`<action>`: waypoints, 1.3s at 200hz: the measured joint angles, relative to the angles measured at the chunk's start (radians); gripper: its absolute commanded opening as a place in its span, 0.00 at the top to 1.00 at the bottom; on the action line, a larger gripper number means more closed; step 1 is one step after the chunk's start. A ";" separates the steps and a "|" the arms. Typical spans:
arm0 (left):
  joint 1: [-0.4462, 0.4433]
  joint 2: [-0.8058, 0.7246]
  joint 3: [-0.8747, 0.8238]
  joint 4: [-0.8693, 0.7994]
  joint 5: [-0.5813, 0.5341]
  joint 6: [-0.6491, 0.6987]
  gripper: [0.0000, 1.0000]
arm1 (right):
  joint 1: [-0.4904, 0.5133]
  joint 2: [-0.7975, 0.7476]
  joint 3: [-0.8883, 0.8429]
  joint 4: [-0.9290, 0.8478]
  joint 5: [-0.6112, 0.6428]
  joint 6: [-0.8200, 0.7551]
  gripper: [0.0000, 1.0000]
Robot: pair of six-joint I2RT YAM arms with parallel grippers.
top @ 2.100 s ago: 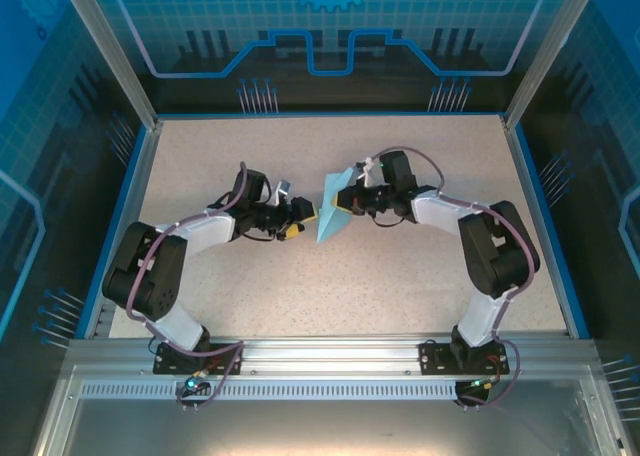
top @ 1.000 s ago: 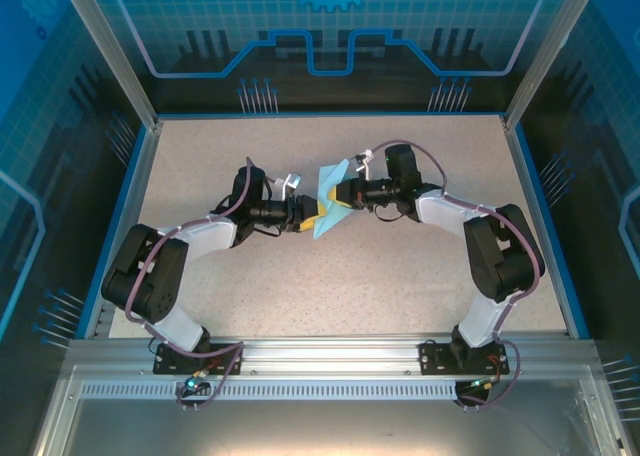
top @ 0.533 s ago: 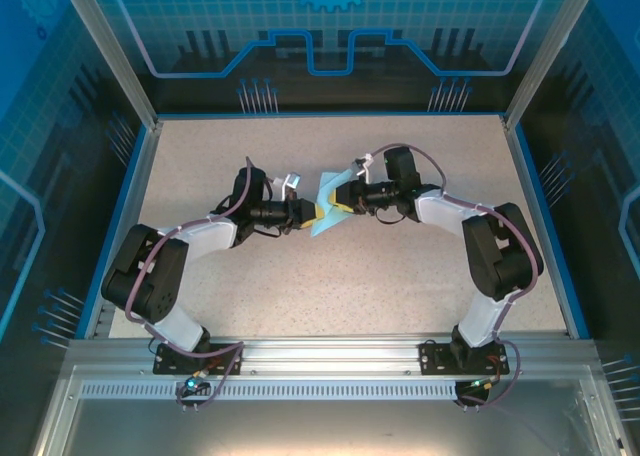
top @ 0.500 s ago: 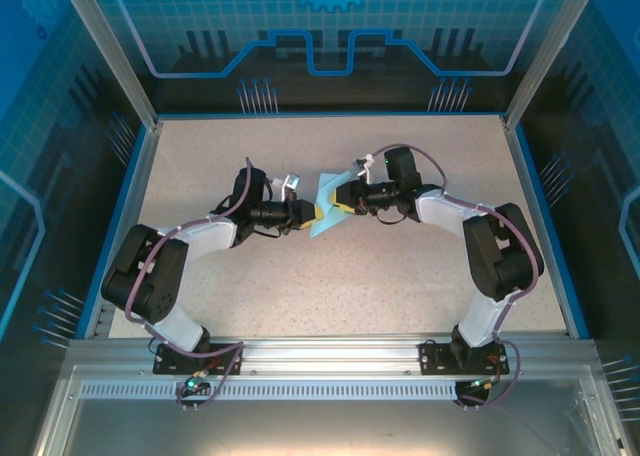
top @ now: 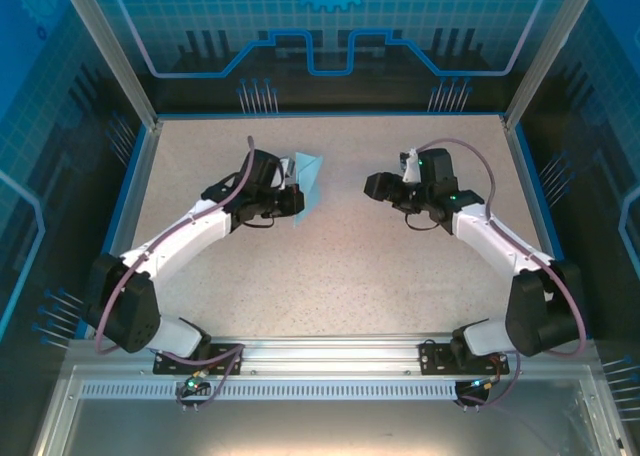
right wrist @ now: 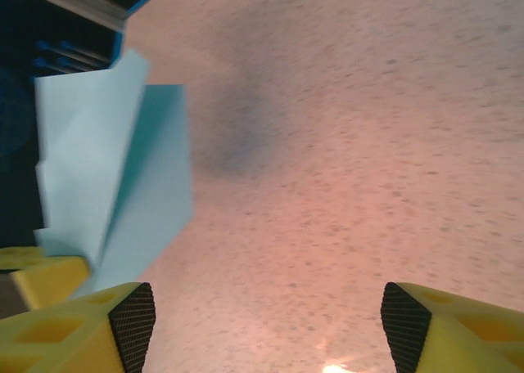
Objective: Fold a paper plane with a square sheet of paper (pick it up from the middle)
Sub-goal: Turn over the paper at the center of the table.
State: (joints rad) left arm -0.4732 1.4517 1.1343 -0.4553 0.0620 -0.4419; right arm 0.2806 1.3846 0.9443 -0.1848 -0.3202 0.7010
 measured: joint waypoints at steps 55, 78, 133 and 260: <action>-0.082 0.196 0.165 -0.314 -0.483 0.012 0.94 | 0.000 -0.016 -0.044 -0.072 0.146 0.002 0.20; -0.116 0.298 0.212 -0.415 -0.611 -0.006 0.94 | -0.001 -0.016 -0.047 -0.078 0.165 0.009 0.20; -0.185 0.487 0.286 -0.535 -0.716 -0.058 0.89 | -0.018 -0.016 -0.047 -0.087 0.183 0.026 0.20; -0.243 0.585 0.357 -0.423 -0.398 -0.061 0.47 | -0.019 0.000 -0.047 -0.106 0.186 0.038 0.20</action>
State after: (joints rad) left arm -0.7162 2.0369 1.4910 -0.8787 -0.3359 -0.5034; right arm 0.2611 1.3849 0.8970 -0.2909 -0.1341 0.7391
